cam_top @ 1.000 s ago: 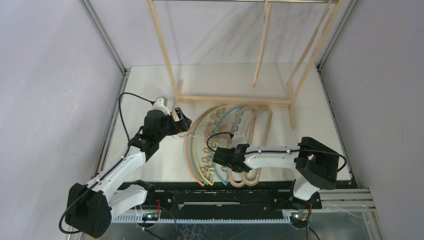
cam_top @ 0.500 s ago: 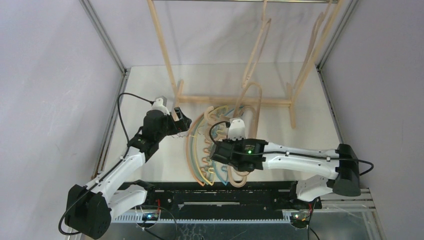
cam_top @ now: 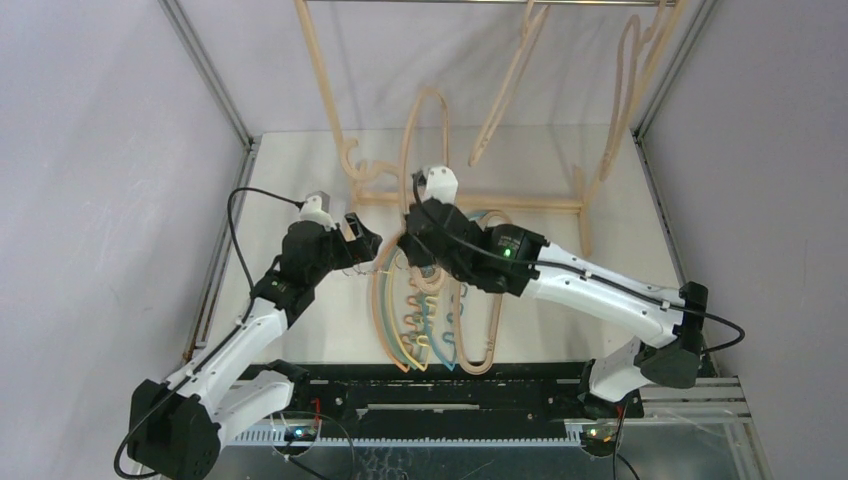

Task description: Organize the hangers

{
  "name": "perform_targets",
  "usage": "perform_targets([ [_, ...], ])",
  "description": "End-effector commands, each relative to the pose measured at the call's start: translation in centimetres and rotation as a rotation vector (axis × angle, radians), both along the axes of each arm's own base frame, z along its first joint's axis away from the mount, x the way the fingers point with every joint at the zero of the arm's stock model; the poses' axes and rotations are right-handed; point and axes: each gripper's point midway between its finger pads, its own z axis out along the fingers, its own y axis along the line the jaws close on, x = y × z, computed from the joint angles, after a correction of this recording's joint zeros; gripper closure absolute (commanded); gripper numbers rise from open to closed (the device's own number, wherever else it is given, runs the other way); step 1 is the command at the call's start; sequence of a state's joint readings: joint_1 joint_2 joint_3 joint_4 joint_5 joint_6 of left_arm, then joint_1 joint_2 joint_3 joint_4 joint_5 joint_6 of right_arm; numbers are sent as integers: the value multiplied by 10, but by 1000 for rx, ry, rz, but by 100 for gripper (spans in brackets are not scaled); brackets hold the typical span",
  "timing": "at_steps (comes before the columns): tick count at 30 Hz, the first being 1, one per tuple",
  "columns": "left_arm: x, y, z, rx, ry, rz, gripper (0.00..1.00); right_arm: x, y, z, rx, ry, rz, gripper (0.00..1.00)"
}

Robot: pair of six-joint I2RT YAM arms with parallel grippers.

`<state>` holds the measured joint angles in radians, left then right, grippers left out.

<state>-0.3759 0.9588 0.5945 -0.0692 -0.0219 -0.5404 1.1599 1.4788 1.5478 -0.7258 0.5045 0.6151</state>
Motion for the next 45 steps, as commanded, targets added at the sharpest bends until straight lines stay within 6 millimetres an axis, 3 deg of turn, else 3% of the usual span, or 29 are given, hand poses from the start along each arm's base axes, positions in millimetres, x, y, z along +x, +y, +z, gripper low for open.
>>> perform_targets([
  [1,0,-4,19,-35,-57,-6,1,32,28,71,174,-117,61,100],
  [10,-2,-2,22,-28,-64,-9,0,84,46,123,304,-207,39,100],
  [16,-2,-1,22,-23,-68,-9,1,122,35,150,348,-270,-30,100],
  [25,-1,1,16,-5,-55,-1,0,149,4,185,403,-355,-123,100],
  [37,-2,2,18,-5,-63,1,1,187,-22,180,361,-369,-240,100],
  [45,-1,2,16,-4,-58,1,0,199,-33,155,321,-329,-273,100],
])
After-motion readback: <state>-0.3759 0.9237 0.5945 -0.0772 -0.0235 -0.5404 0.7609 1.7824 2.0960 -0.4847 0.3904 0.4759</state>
